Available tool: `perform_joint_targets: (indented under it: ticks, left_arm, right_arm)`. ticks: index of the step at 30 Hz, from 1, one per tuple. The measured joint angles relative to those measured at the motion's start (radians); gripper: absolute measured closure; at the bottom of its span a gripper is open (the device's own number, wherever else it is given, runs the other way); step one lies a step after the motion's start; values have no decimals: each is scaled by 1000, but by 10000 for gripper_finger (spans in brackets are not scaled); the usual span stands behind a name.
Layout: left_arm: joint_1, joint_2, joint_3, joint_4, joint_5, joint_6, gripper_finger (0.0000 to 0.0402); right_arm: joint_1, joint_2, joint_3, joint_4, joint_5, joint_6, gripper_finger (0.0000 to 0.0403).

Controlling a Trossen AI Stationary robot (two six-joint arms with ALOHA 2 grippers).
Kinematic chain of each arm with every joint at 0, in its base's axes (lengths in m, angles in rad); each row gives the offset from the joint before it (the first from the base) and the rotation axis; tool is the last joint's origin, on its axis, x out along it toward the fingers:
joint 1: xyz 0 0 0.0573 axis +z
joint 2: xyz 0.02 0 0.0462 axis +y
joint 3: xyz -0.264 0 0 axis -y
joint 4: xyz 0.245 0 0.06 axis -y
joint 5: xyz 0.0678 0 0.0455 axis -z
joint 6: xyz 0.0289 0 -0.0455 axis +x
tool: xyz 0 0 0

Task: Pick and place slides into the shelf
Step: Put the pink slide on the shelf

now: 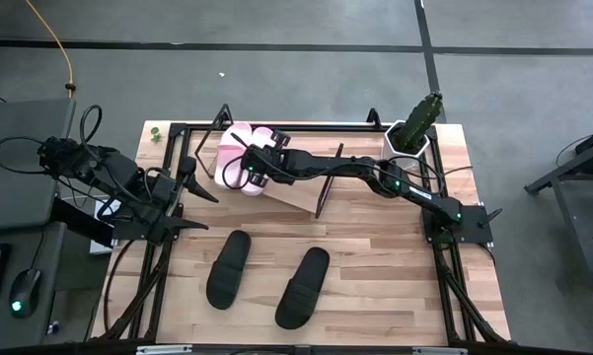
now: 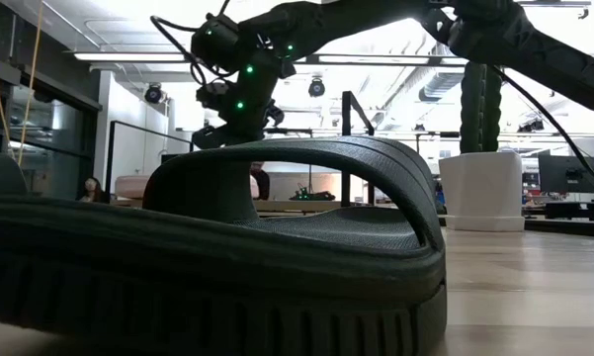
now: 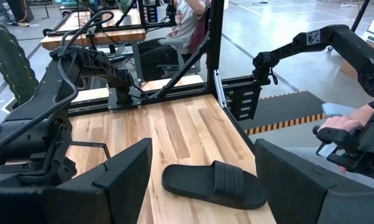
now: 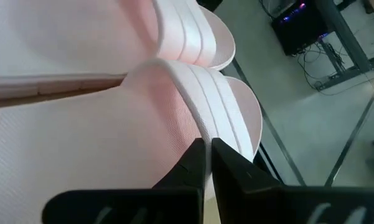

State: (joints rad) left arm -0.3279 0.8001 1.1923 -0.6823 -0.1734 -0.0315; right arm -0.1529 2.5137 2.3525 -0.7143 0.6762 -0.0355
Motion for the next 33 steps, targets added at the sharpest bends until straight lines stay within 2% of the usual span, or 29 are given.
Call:
perform_joint_targets:
  ticks: [5,9,15,19,24,28,33]
  left_arm:
    - [0,0,0,-5,0,0,137]
    - [0,0,0,-14,0,0,137]
    - [0,0,0,-29,0,-3,137]
    - [0,0,0,-29,0,-2,137]
    - [0,0,0,-44,0,-2,137]
    - [0,0,0,-60,-3,-2,137]
    - [0,0,0,-61,-3,-1,137]
  right_arm:
    - [-12,0,0,0,-90,-19,395]
    - [-17,0,0,7,-111,-17,351]
    - [-17,0,1,19,-99,-34,275]
    - [-12,0,1,11,-23,-63,245]
    - [3,-4,2,-4,75,-74,229]
    - [14,-27,3,-9,67,-52,230]
    - [20,-36,4,-8,2,-35,230]
